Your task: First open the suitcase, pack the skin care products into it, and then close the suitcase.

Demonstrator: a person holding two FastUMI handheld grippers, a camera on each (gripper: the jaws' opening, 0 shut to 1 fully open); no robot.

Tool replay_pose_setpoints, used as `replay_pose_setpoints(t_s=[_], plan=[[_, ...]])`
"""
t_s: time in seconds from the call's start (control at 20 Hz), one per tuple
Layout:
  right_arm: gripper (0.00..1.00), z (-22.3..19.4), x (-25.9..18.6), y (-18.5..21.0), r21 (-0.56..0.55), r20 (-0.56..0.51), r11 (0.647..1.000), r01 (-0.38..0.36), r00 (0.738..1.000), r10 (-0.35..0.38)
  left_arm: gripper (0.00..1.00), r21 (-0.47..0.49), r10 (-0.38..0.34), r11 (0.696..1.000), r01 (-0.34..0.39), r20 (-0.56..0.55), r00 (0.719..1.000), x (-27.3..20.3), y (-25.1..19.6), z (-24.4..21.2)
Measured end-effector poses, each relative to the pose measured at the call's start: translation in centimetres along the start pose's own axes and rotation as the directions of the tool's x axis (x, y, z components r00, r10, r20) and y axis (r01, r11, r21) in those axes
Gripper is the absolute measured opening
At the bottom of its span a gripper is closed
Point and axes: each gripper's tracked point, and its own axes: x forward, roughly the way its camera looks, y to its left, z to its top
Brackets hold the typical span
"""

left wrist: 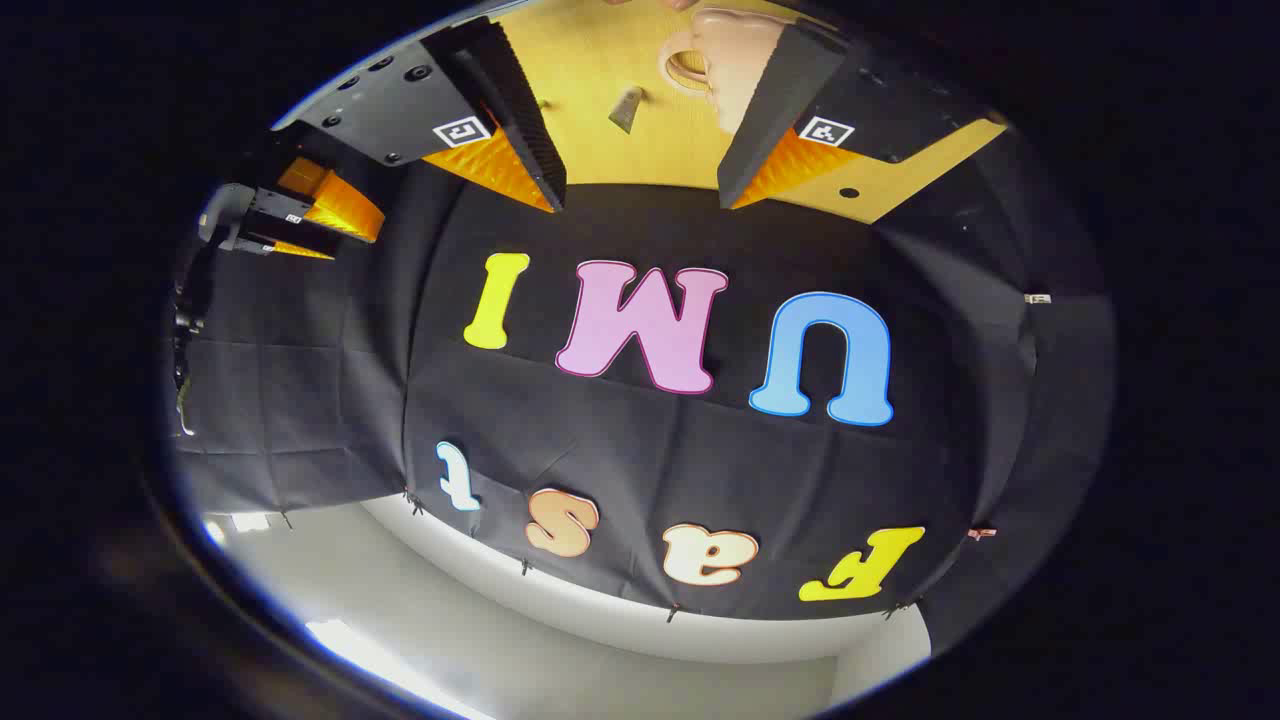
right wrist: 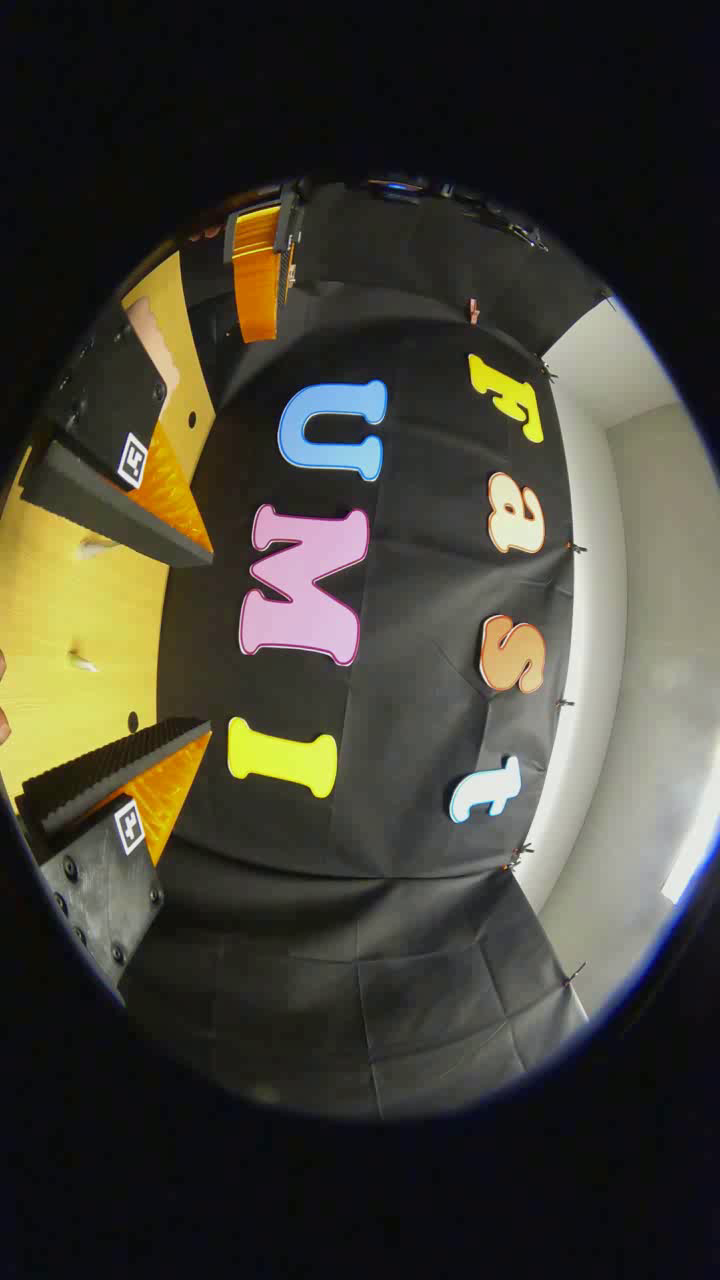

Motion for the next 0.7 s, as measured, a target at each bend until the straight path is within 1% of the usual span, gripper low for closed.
replay_pose_setpoints(t_s=[0.2,0.3,0.35,0.45,0.7], plan=[[0.96,-0.8,-0.2,-0.3,-0.014,-0.021,1.000,0.009,1.000,-0.010,0.96,-0.004,-0.012,1.000,0.012,-0.002,1.000,-0.2,-0.1,0.1],[0.94,-0.8,-0.4,-0.2,-0.001,-0.023,1.000,0.015,1.000,-0.015,0.96,0.003,-0.018,1.000,0.018,0.011,1.000,-0.4,0.2,0.4],[0.96,-0.8,-0.3,-0.1,0.007,-0.022,1.000,0.017,1.000,-0.017,0.96,0.006,-0.021,1.000,0.021,0.015,1.000,-0.4,0.3,0.6],[0.96,-0.9,-0.1,0.1,0.010,-0.026,1.000,0.020,0.999,-0.019,0.95,0.008,-0.028,1.000,0.028,0.018,0.999,-0.6,0.5,0.6],[0.96,-0.2,-0.1,0.9,-0.006,-0.007,1.000,0.013,1.000,-0.013,0.95,-0.001,-0.040,0.999,0.040,0.029,0.999,-0.9,1.0,0.9]])
